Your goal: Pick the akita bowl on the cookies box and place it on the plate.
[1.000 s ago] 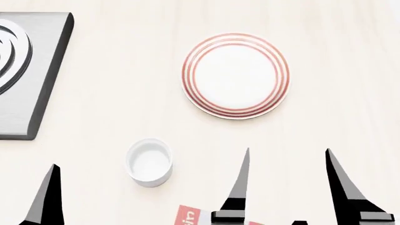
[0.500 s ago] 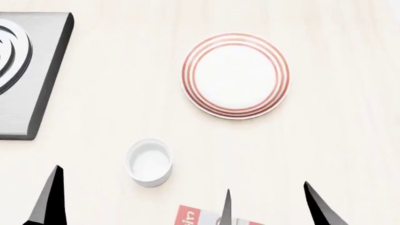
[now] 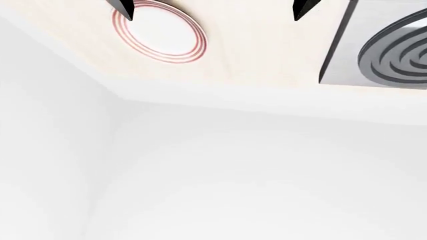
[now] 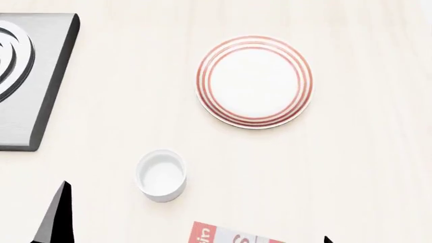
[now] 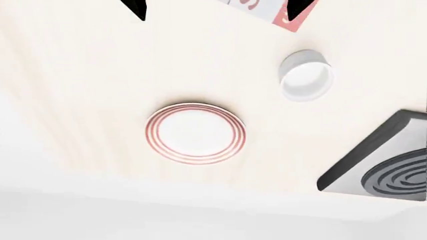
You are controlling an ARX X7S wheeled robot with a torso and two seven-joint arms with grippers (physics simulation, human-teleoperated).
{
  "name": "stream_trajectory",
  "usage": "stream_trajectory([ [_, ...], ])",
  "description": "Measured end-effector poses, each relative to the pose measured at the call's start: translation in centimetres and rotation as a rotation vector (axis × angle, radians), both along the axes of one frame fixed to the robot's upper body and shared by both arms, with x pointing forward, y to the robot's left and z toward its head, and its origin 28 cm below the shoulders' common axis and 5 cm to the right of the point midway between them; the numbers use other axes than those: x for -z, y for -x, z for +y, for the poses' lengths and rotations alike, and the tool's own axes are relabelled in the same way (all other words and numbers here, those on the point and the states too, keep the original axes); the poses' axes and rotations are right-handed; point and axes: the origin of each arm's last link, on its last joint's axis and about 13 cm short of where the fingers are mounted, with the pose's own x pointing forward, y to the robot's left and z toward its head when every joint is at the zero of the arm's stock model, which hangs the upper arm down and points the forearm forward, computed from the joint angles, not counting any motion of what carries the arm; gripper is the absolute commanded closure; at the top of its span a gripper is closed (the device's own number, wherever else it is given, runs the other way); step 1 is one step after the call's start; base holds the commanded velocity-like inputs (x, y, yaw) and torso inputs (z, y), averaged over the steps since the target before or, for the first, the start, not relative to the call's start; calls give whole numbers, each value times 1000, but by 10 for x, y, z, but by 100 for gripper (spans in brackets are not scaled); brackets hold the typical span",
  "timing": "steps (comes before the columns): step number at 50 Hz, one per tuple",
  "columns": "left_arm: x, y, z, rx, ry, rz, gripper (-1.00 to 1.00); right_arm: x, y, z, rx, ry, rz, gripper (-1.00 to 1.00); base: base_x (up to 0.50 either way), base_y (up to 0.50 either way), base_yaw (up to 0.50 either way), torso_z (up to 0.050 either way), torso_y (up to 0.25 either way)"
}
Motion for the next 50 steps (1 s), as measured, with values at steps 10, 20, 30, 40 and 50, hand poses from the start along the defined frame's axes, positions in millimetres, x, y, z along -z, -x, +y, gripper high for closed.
stream_trajectory([
  [10,0,0,0,2,-1,0,-100,-3,6,-3,-3,33,52,-100,0,0,0,0,0],
  [20,1,0,-1,3,-2,-1,-100,-4,13,-7,5,50,118,-100,0,0,0,0,0],
  [30,1,0,-1,2,-1,-1,-100,-3,18,-8,13,62,169,-100,0,0,0,0,0],
  [40,1,0,-1,4,-2,-1,-100,-2,25,-7,9,53,198,-100,0,0,0,0,0],
  [50,1,0,-1,4,-3,0,-100,6,27,-6,1,37,240,-100,0,0,0,0,0],
])
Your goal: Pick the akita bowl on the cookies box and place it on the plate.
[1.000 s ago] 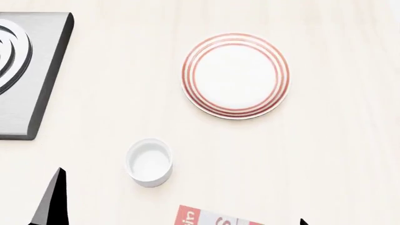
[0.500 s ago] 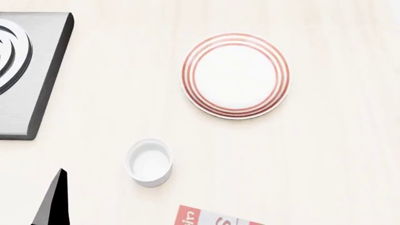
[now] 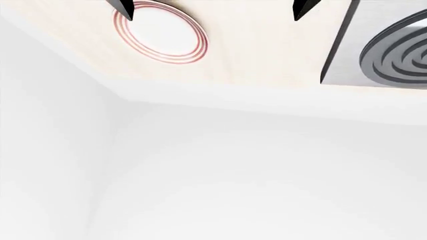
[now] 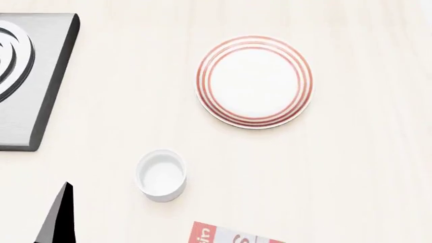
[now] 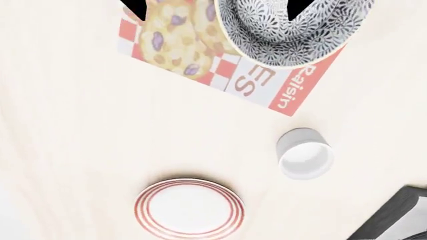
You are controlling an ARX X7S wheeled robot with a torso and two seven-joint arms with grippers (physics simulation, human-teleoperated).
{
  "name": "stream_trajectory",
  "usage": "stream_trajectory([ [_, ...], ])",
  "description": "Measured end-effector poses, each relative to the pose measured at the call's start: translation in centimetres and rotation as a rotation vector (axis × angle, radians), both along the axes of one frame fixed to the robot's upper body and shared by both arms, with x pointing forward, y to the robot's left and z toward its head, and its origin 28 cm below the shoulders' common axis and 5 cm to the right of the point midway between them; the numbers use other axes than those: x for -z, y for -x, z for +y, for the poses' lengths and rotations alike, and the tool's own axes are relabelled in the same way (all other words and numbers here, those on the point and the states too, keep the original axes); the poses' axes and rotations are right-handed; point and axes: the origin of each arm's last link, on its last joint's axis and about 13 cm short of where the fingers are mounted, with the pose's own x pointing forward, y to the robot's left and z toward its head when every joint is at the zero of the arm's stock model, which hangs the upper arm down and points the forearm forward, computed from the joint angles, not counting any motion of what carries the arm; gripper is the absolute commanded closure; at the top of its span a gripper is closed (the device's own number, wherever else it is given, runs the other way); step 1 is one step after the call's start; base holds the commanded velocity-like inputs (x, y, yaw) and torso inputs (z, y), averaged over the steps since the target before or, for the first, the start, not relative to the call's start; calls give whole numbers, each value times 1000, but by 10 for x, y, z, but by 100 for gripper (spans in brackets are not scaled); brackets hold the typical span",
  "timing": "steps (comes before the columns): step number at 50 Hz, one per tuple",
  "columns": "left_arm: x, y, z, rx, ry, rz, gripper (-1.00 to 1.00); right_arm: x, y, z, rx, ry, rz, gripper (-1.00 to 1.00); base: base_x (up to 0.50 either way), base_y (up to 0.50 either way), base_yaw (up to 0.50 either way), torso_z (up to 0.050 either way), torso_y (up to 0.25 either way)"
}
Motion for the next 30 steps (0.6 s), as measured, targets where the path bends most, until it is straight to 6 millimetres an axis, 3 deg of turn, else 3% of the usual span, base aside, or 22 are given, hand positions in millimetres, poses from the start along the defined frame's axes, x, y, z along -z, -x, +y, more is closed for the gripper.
stream_trajectory([
  [30,0,0,-1,5,-3,2,-100,22,3,-2,8,-71,69,-100,0,0,0,0,0],
])
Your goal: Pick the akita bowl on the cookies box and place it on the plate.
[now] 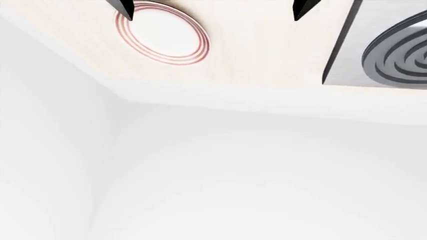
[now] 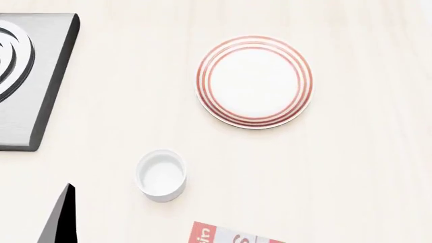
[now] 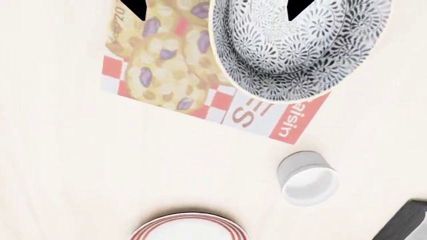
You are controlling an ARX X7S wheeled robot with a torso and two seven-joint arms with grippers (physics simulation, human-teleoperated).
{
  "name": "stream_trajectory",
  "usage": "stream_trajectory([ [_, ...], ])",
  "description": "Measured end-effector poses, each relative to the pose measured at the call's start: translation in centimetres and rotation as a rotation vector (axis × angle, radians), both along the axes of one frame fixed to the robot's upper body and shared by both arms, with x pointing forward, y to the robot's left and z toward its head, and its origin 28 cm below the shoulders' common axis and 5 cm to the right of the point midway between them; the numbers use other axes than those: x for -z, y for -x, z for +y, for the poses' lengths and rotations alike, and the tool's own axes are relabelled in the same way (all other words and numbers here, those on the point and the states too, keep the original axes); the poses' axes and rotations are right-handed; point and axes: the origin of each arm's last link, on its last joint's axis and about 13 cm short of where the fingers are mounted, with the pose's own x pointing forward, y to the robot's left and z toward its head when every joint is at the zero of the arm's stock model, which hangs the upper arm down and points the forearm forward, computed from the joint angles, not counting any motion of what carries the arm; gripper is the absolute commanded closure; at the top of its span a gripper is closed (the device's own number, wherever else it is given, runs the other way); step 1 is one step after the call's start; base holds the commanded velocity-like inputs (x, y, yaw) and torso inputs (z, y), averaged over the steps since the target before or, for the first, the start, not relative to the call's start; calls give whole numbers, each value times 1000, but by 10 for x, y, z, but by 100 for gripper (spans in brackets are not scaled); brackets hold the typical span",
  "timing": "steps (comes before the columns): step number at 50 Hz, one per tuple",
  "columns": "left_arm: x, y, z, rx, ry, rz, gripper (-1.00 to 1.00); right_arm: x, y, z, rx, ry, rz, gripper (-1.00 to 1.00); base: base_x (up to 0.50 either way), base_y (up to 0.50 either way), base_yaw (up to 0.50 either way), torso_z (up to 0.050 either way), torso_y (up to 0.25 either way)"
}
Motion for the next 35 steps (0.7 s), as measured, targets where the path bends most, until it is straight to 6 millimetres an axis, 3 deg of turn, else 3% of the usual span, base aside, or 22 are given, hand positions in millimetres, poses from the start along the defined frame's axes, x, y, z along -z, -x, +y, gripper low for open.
stream_trajectory([
  [31,1,0,-1,5,-3,3,-100,16,-3,-1,20,-75,15,-100,0,0,0,0,0],
  [32,1,0,-1,6,-3,3,-100,16,-3,-1,20,-77,15,100,0,0,0,0,0],
  [35,1,0,-1,6,-3,3,-100,17,-3,0,17,-80,13,100,0,0,0,0,0],
])
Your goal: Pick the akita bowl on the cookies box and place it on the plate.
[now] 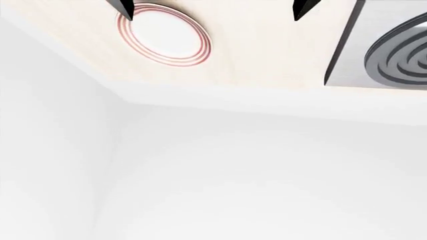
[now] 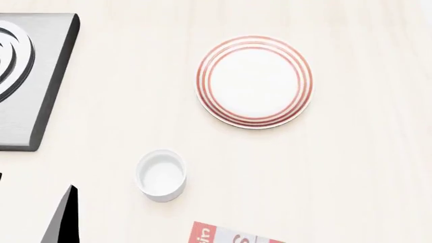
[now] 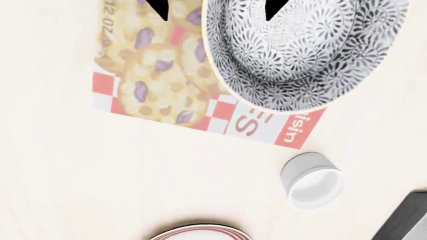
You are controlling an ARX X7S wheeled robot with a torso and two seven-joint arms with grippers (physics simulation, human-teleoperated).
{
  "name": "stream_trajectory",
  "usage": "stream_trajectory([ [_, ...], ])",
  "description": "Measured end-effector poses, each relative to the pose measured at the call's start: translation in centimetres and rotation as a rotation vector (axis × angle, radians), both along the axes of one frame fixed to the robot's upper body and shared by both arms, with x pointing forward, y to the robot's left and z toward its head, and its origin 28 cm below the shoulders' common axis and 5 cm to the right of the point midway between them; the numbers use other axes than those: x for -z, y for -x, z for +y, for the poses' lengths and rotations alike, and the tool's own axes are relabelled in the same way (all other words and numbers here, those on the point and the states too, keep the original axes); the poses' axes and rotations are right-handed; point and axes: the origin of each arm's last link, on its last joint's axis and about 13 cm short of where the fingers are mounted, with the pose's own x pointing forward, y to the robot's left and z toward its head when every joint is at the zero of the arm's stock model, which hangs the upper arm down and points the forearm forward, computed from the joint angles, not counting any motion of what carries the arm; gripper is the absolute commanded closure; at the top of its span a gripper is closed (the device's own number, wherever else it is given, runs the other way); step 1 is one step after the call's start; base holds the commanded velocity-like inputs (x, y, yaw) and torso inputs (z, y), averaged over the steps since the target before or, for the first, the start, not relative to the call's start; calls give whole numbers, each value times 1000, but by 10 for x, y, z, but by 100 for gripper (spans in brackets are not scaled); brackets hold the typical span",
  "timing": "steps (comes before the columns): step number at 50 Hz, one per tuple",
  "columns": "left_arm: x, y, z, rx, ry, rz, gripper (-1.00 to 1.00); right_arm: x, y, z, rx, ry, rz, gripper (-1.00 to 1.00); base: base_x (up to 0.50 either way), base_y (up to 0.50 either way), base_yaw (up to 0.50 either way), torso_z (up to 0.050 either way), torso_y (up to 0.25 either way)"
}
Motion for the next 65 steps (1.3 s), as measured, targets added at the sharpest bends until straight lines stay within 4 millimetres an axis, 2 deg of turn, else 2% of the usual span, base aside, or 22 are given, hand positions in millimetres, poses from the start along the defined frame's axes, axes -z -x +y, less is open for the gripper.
stream_trajectory([
  [30,0,0,0,4,1,-1,-100,-3,-1,2,-3,-20,-30,100,0,0,0,0,0],
  [47,0,0,0,8,9,1,-100,-23,-2,4,1,-66,-58,100,0,0,0,0,0],
  [65,0,0,0,7,10,3,-100,-39,-18,-2,61,-110,-78,100,0,0,0,0,0],
])
